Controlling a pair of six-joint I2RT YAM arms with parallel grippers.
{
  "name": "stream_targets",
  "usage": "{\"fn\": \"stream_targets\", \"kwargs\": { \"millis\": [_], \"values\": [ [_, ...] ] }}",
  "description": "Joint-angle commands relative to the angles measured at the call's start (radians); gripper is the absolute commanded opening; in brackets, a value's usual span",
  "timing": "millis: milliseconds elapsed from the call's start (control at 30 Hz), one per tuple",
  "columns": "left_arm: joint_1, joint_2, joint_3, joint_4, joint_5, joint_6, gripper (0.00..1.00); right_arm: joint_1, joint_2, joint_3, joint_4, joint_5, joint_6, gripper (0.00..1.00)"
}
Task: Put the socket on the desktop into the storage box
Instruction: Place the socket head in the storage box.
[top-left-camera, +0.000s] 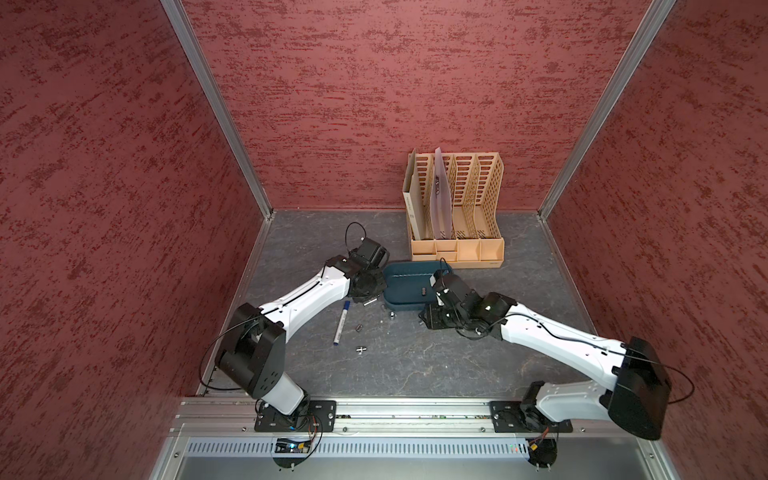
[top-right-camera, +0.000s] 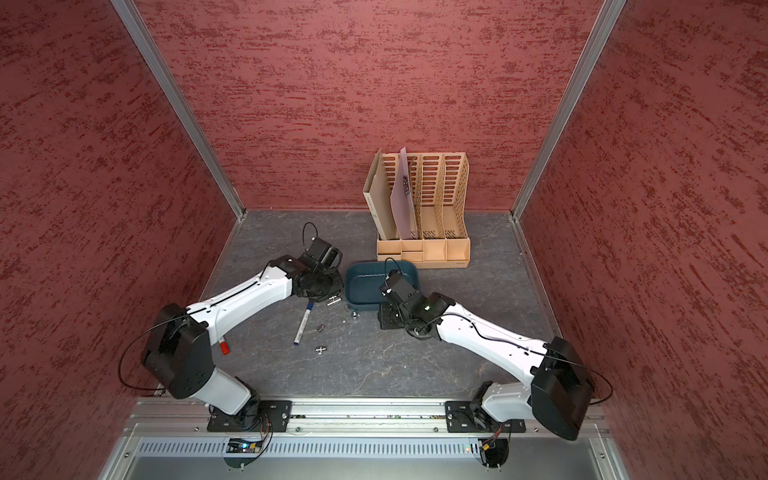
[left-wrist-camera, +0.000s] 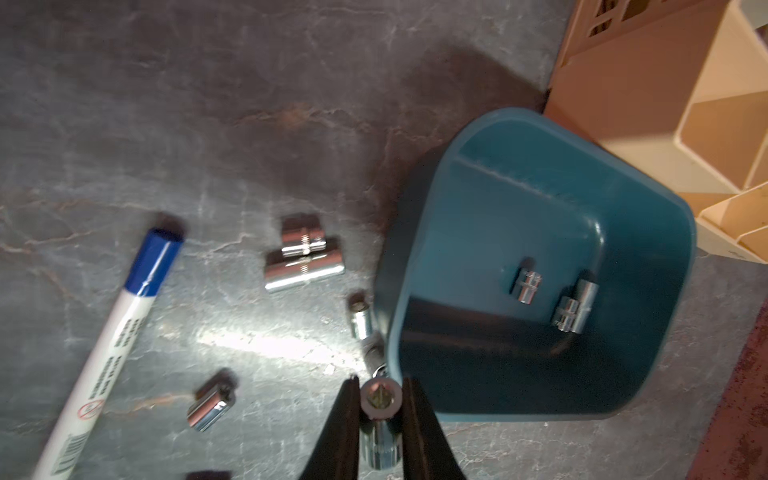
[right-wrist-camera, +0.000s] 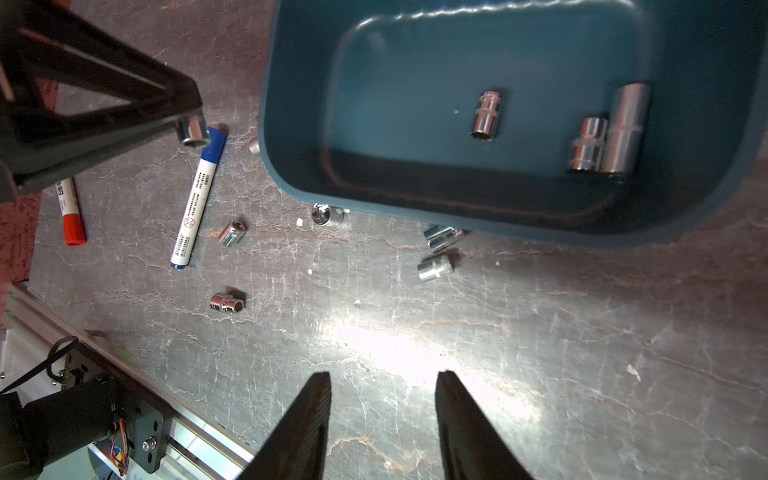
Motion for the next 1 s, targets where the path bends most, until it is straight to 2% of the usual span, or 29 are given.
{"fn": "stream_targets", "kwargs": {
  "millis": [0, 567, 967],
  "values": [
    [0.004, 0.059, 0.078, 0.011, 0.029, 0.047, 0.10, 0.003, -0.020, -0.011, 0.017, 0.028, -0.004, 0.46],
    [-0.010, 0.398, 0.403, -0.036, 0.040, 0.102, 0.11, 0.004, -0.081, -0.060, 0.009, 0.049, 0.021, 0.46],
    [-0.012, 0.504, 0.473, -0.072, -0.012, 0.114, 0.13, 0.004, -0.111, -0.077, -0.008, 0.068, 0.021, 0.47]
  ]
}}
